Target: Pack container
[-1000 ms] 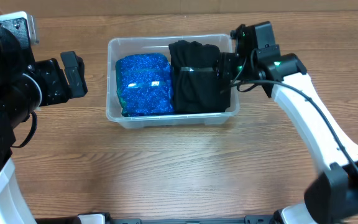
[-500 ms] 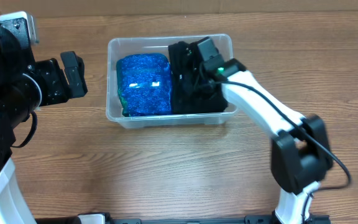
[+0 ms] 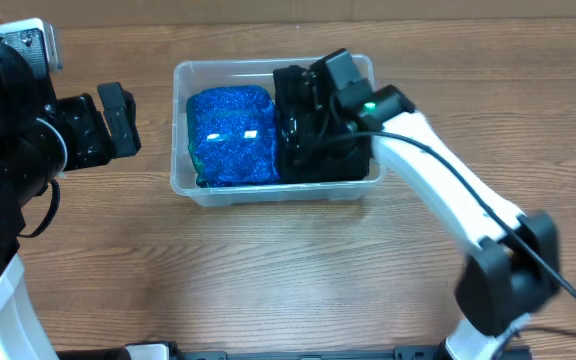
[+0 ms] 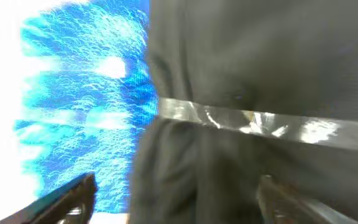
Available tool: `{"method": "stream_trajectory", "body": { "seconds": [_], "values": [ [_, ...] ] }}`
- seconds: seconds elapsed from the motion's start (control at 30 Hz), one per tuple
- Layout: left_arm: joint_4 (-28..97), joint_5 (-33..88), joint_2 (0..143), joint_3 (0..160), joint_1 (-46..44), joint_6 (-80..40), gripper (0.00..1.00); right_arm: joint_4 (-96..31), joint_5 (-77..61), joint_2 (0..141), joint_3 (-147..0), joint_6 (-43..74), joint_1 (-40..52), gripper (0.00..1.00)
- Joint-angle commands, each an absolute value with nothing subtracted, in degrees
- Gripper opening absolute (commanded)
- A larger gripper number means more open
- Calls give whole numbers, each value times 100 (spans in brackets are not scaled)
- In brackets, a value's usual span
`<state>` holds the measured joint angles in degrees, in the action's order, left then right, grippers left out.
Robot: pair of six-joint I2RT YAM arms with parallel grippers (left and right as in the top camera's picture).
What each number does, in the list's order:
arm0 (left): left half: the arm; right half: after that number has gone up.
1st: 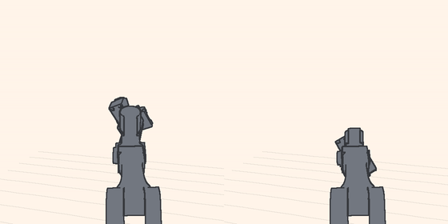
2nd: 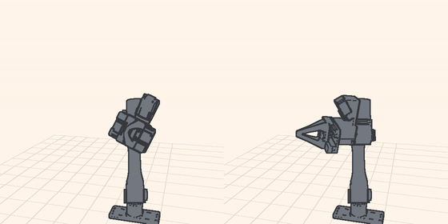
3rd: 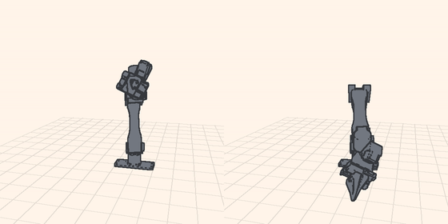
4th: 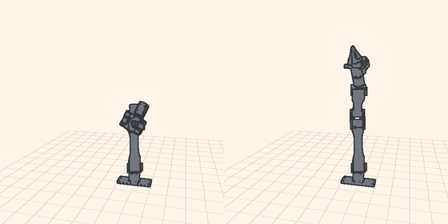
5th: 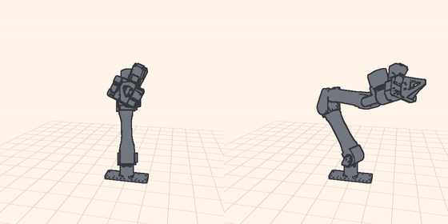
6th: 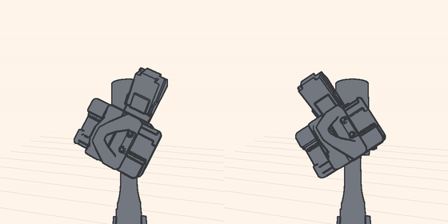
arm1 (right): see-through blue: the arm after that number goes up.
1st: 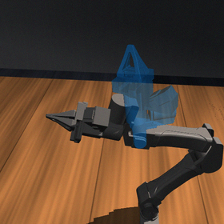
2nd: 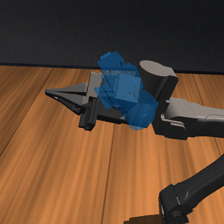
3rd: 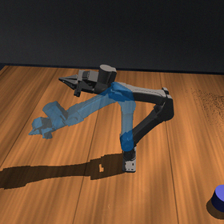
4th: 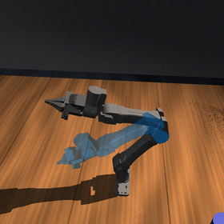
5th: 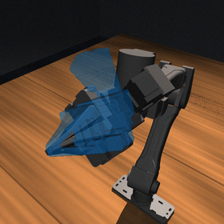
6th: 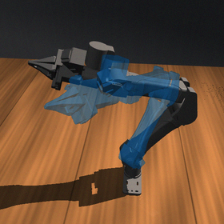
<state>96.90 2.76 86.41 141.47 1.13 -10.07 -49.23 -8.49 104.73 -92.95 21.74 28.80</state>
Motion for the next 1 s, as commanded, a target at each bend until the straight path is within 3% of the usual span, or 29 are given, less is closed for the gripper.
{"method": "stream_trajectory", "body": {
  "seconds": [0.0,0.43,0.67,0.83,0.97],
  "values": [
    [9677,237,8624,14182,84,-897,100,-5013,-757,9137,-9421,1658,2845,100],
    [9679,237,8624,14182,82,-897,100,-6200,-285,7253,-9421,1302,2792,100],
    [9677,237,8624,14182,84,-897,100,-6200,1035,6525,-9421,1114,2762,100],
    [9679,237,8624,14182,84,-897,100,-5911,1111,5927,-9391,242,2718,100],
    [9677,237,8624,14182,84,-897,100,-5610,773,5352,-9050,145,1975,100]
  ]
}}
